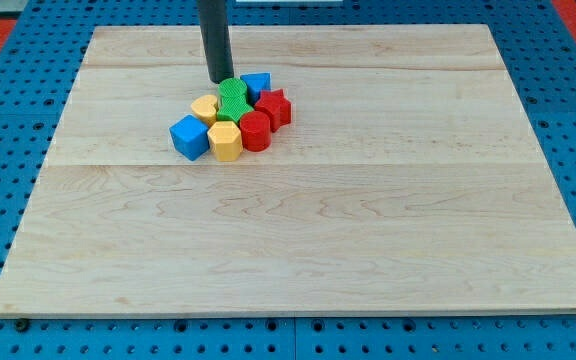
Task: Push the red circle into the green star
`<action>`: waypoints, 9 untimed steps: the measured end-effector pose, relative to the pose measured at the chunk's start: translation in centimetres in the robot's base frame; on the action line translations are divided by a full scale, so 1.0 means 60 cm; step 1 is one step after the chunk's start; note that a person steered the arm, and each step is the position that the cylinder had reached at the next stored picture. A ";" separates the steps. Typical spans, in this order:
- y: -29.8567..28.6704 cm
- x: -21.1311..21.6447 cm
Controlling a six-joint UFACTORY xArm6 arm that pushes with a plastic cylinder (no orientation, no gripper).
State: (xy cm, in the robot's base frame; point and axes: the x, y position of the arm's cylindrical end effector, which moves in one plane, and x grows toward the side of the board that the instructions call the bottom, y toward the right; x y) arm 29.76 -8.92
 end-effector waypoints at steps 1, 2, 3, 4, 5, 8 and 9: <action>-0.001 -0.001; -0.010 -0.006; -0.010 -0.010; -0.009 -0.012; 0.092 -0.015; 0.183 0.068; 0.184 0.078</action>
State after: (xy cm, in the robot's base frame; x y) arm 34.42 2.13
